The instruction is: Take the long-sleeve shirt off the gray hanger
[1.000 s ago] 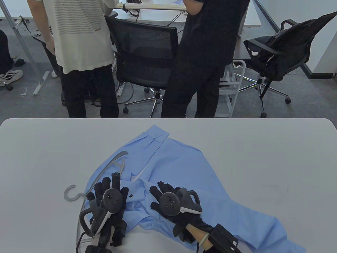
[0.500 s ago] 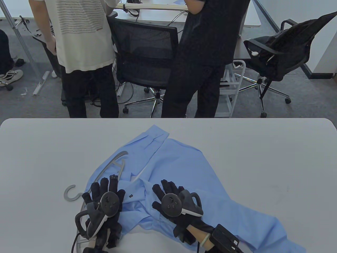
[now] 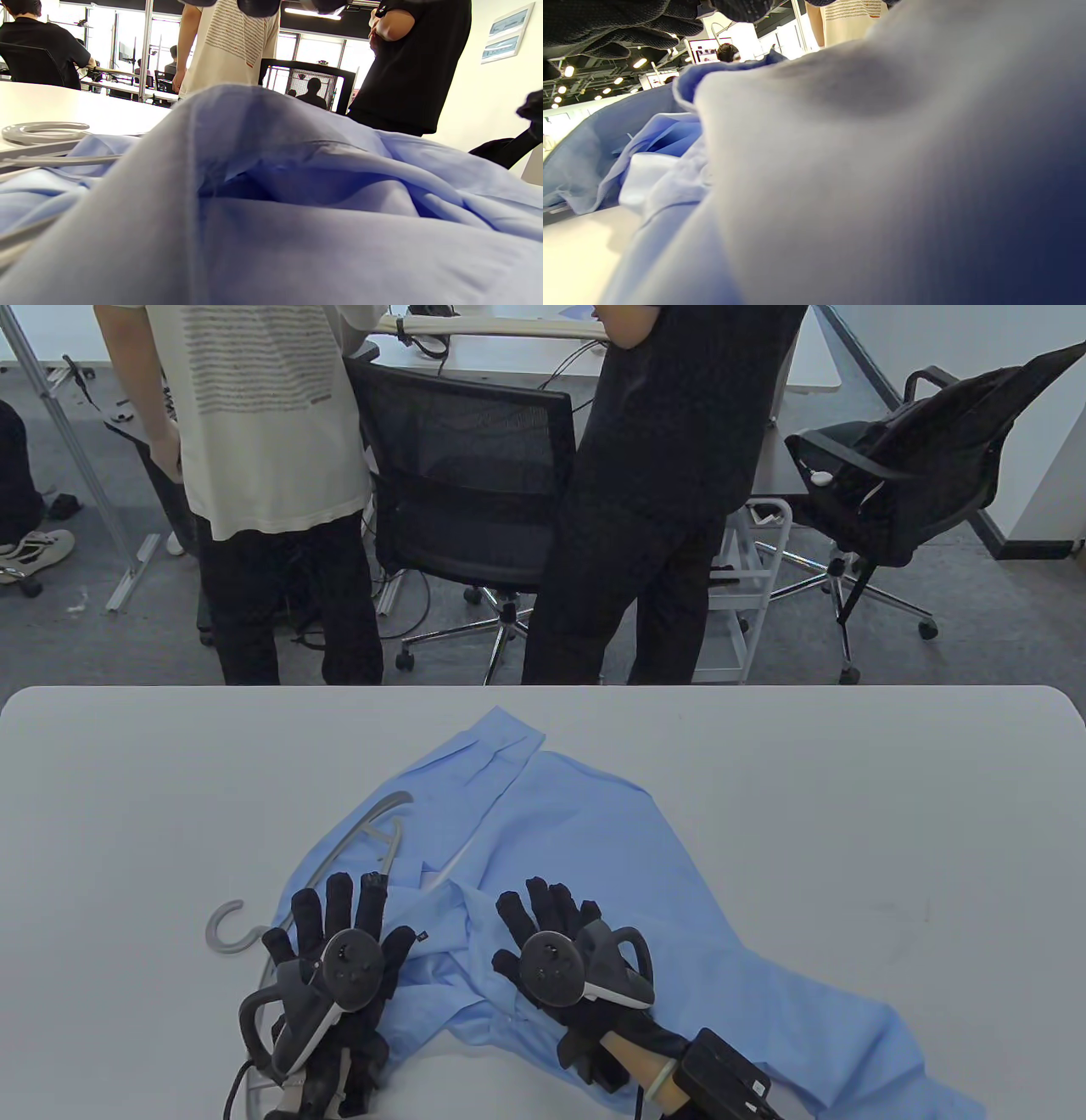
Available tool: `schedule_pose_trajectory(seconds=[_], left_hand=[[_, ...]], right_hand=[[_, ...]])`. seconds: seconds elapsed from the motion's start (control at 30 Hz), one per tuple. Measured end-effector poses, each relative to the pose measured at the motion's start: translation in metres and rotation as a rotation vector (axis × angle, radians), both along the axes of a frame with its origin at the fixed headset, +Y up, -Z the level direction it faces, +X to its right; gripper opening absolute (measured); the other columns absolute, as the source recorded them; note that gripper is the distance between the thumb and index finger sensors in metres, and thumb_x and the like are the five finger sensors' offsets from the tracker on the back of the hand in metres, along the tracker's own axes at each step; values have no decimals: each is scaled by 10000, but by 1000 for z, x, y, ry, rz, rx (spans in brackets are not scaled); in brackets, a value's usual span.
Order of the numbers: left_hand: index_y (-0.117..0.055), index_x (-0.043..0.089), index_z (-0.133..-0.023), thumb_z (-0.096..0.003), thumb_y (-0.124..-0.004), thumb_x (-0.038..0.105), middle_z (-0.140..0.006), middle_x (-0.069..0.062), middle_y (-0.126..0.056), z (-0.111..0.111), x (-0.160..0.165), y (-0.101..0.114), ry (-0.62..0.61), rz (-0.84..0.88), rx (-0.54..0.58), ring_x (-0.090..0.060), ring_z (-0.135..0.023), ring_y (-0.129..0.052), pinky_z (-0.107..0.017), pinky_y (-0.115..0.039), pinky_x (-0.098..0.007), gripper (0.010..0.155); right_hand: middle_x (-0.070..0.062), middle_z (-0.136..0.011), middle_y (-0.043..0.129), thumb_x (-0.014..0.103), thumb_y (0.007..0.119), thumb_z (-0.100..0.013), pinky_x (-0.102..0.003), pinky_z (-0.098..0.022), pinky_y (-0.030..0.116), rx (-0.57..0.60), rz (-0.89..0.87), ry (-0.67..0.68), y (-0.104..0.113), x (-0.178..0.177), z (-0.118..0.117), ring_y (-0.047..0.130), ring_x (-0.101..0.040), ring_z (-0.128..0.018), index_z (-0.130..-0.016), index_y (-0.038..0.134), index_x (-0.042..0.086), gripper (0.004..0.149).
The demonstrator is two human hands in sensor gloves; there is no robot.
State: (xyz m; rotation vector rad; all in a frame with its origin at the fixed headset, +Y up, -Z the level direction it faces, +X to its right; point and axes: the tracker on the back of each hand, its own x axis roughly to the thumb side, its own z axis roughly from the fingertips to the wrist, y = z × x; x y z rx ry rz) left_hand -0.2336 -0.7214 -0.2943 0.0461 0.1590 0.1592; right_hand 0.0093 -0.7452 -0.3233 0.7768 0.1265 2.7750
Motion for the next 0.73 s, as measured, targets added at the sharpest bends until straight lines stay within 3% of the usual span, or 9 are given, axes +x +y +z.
schedule_pose_trajectory(seconds=[0.73], left_hand=[[-362, 471, -1145, -515, -518, 688, -1316, 12, -300, 5, -5, -1, 20, -20, -40, -405, -1185, -302, -775, -281, -632, 684]], right_hand=[[-446, -1177, 338, 412, 573, -702, -824, -618, 438, -15, 15, 0, 0, 0, 2, 450, -686, -1008, -1209, 382, 16, 672]])
